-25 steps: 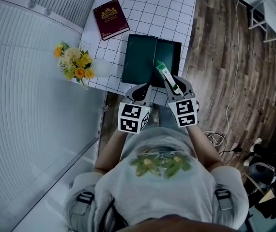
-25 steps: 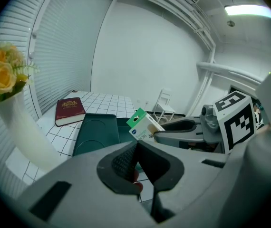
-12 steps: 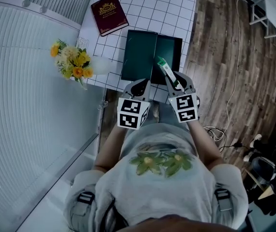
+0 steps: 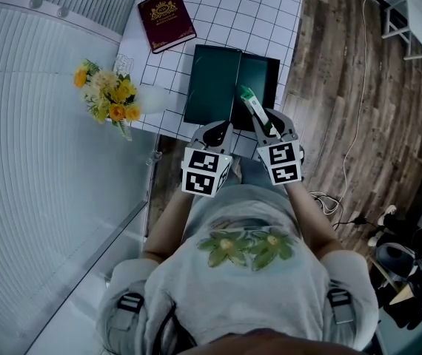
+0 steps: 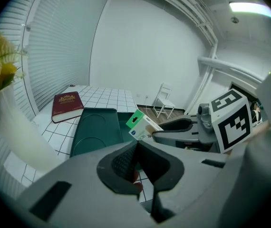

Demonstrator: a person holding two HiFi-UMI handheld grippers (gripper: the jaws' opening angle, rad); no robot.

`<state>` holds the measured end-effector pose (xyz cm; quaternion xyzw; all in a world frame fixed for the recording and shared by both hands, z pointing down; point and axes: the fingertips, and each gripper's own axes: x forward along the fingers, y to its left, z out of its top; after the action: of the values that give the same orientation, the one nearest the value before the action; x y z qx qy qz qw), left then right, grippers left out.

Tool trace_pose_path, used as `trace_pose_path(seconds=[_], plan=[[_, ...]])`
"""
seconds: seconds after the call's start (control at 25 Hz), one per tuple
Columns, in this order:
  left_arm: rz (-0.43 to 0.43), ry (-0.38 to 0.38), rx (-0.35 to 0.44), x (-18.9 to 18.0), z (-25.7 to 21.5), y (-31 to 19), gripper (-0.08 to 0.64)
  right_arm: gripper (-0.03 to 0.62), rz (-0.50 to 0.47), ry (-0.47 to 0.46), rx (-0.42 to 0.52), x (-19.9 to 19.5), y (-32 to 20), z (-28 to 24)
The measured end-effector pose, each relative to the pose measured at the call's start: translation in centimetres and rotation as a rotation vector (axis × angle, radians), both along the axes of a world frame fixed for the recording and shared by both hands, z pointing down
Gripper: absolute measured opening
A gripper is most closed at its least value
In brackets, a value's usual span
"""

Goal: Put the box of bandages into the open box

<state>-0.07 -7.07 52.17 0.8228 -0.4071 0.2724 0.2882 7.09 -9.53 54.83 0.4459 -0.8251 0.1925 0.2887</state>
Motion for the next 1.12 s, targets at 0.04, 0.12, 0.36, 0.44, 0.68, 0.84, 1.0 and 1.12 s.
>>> trace_pose_path(seconds=[0.04,0.12,0.36,0.44,0.68,0.84,1.0,1.12], plan=[[-0.001,0.0,-0.001,0.0,0.0,-0.1,0.007,0.092,-0.002,0.003,-0.002,0.0,-0.1,0.1],[-0.003,0.001,-0.003,0.0,0.1,-0.4,0.006,0.092,-0.005,0.008,-0.008,0.1,-0.2,0.5],[-0.007,-0.001,-0.009,-0.2,0.4,-0.9,0.008,0.092,-0.024,0.035,-0.02,-0.1,-0.6,1.4],[-0.007,-0.003,-0.012,-0.3,0.5,-1.0,0.008,0.092,-0.028,0.042,-0.024,-0.2,-0.7,1.7],[-0.005,-0.007,-0.021,-0.2,0.6,-1.1,0.008,0.092,-0.03,0.051,-0.046,-0.2,-0.8,2.4],[-0.004,-0.01,-0.025,-0.3,0.7,-1.2,0.008,0.092,-0.03,0.064,-0.059,-0.2,-0.8,2.8],[-0.007,-0.012,-0.027,-0.5,0.7,-1.3,0.006,0.092,-0.034,0.07,-0.068,-0.2,-0.9,3.2],[-0.008,-0.014,-0.03,-0.7,0.9,-1.2,0.006,0.092,-0.032,0.076,-0.075,-0.2,-0.9,3.5]])
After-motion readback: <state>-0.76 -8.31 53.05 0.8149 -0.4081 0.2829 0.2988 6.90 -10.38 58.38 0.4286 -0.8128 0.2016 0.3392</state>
